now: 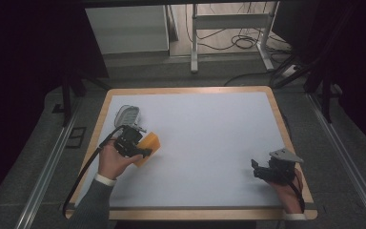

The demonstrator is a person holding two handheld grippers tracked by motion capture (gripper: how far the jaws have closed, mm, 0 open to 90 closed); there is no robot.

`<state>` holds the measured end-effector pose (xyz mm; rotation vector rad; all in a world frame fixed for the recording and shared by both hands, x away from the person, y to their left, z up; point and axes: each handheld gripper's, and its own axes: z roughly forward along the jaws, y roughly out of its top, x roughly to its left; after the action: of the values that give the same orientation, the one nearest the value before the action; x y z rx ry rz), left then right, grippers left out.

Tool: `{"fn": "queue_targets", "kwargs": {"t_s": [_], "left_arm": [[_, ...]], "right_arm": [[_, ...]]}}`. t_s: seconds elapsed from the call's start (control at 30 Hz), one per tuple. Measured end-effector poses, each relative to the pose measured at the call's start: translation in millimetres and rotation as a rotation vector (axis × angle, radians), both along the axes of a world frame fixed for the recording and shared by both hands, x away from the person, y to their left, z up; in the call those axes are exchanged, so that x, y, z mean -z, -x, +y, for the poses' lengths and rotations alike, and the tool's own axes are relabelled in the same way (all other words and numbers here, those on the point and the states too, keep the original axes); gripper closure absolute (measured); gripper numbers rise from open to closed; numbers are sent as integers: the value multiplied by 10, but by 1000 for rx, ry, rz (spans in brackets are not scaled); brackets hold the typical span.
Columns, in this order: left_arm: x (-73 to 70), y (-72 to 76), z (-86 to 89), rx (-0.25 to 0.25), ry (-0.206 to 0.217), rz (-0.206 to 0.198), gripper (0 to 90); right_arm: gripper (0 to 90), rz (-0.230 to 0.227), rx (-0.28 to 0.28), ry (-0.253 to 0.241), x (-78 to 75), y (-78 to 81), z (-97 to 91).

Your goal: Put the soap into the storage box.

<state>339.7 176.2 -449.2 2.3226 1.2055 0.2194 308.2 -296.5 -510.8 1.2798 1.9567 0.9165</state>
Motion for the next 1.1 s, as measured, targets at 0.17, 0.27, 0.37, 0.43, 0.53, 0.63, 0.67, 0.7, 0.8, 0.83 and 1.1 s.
{"fn": "queue_targets", "kwargs": {"t_s": [0.17, 0.27, 0.37, 0.43, 0.53, 0.63, 0.67, 0.7, 0.8, 0.83, 1.1], "left_arm": [[-26, -31, 14, 8, -2, 7, 608], [-35, -52, 33, 9, 4, 16, 608], [-38, -70, 45, 10, 8, 23, 608], [-46, -93, 59, 14, 10, 29, 608], [-68, -130, 82, 5, 11, 24, 608], [-85, -140, 89, 1, 8, 13, 608], [-103, -152, 100, 0, 12, 10, 608], [-103, -152, 100, 0, 12, 10, 608], [-121, -184, 128, -4, 21, 10, 608], [-124, -191, 132, -5, 16, 11, 608], [-158, -241, 186, -16, 18, 3, 608]], "right_arm": [[84, 0, 5, -2, -2, 0, -5], [84, 1, 2, -2, -1, 0, -1], [84, 3, 1, -2, 2, -1, 0], [84, 4, 1, 0, 3, -1, 1], [84, 3, 1, 0, 1, 0, 0], [84, 5, 1, -1, 3, -2, -2], [84, 10, -1, 0, 7, -5, -4], [84, 11, 0, 2, 8, -5, -4], [84, 9, 0, -1, 5, -3, 0], [84, 7, -1, 0, 3, -2, 1], [84, 8, 0, 1, 5, -2, 3]]}}
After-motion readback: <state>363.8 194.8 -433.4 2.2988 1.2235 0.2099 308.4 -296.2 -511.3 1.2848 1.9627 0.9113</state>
